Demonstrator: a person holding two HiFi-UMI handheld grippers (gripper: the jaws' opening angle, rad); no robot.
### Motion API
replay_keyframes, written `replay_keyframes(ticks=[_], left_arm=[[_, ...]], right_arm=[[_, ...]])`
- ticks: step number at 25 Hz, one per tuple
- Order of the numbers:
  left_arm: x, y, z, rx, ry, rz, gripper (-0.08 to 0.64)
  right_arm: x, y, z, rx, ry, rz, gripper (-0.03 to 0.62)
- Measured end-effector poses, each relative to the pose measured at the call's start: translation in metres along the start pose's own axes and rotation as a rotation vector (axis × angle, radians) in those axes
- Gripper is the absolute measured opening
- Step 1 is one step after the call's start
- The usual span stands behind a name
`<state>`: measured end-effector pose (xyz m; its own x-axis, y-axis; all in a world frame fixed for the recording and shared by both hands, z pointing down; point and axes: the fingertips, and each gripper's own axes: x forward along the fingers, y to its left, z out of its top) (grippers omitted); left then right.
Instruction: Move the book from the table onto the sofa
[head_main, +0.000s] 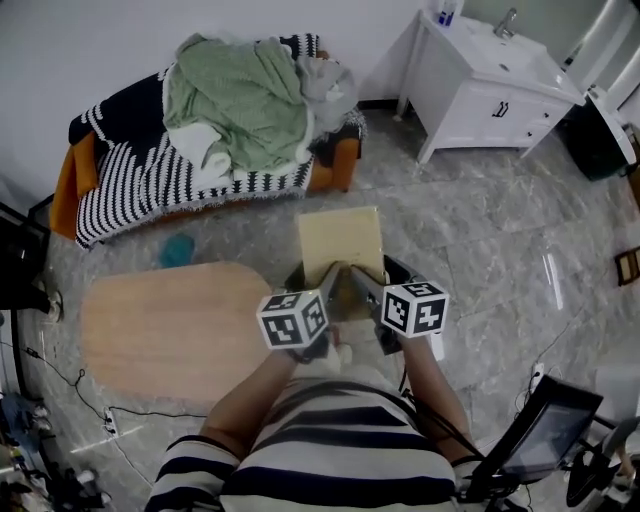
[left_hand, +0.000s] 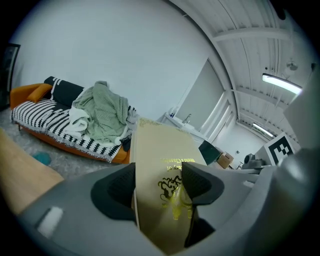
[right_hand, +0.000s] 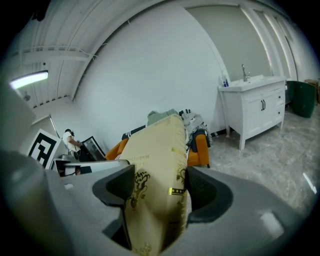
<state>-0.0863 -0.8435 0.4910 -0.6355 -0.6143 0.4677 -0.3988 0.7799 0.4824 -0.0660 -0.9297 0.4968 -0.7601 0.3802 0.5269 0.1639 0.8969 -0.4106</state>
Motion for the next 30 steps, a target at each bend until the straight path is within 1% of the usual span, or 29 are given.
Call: replay_keyframes(ticks=[4,10,21,30], left_arm=[[0.005,0.009,0.005,-0.013,-0.009,0.024,0.291],[0.022,0.029,0.026,-0.035,-0.031,0.044,0.291],[0.060,0.072,0.083,-0.054,-0.040,0.057,0.291],[0.084,0.111,0.119,-0.071,-0.045,0.074,0.291]], right_arm=[[0.013,-0.001,0.004,-0.008,0.017,0.024,0.324],[0.042,0.000,0.024,-0.035,0.031,0.040,0.322],[0.109,0.004,0.075,-0.053,0.051,0.058,0.322],[0.161,0.010,0.104,-0.064,0.067,0.073,0.321]])
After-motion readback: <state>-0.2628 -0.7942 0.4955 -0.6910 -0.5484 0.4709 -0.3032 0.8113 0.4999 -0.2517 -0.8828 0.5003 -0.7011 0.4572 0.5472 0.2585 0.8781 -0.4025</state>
